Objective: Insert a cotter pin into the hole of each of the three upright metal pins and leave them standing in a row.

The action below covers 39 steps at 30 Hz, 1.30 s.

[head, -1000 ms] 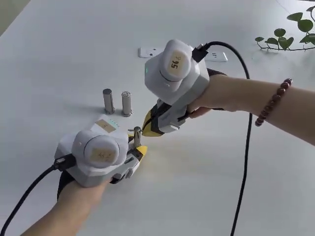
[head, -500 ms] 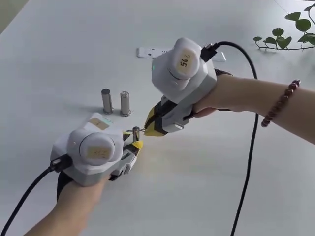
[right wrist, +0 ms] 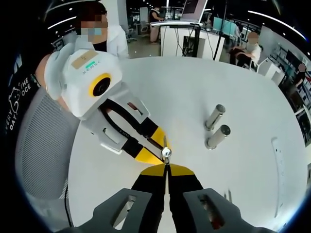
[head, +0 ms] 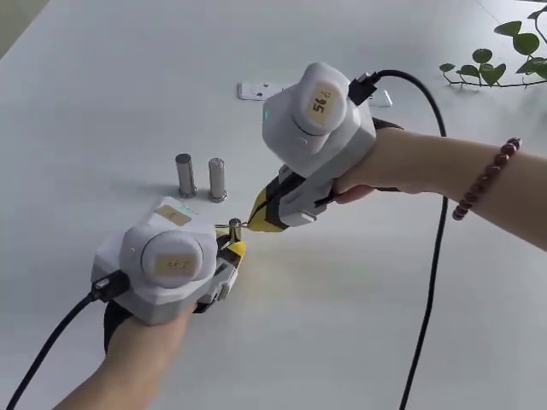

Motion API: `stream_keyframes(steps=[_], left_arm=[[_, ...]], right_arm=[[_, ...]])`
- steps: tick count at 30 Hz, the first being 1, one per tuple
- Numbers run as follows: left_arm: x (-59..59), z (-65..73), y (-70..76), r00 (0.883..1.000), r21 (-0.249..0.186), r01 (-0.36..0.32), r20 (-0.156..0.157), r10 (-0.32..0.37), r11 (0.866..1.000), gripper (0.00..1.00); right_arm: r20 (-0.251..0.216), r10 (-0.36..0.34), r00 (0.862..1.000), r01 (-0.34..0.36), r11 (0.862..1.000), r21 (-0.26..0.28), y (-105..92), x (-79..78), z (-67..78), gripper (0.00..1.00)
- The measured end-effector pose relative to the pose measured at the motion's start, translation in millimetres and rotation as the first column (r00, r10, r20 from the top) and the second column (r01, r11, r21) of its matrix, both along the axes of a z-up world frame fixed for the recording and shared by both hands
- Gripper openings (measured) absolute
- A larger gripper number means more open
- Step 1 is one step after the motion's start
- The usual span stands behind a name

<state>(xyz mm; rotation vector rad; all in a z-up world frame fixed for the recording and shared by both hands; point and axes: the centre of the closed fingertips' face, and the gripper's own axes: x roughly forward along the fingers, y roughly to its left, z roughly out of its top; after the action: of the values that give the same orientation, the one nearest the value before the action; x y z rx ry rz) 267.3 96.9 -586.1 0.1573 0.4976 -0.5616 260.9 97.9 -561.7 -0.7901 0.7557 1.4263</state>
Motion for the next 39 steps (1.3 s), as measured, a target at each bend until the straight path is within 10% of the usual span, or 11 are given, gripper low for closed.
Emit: stream_keyframes(steps=[39], left_arm=[[17.5, 0.0, 26.8, 1.000, 0.019, -0.005, 0.004, 0.005, 1.000, 0.07]], right_arm=[[-0.023, -0.089, 0.996, 0.090, 0.995, 0.040, 6.0, 14.7, -3.2, 0.00]])
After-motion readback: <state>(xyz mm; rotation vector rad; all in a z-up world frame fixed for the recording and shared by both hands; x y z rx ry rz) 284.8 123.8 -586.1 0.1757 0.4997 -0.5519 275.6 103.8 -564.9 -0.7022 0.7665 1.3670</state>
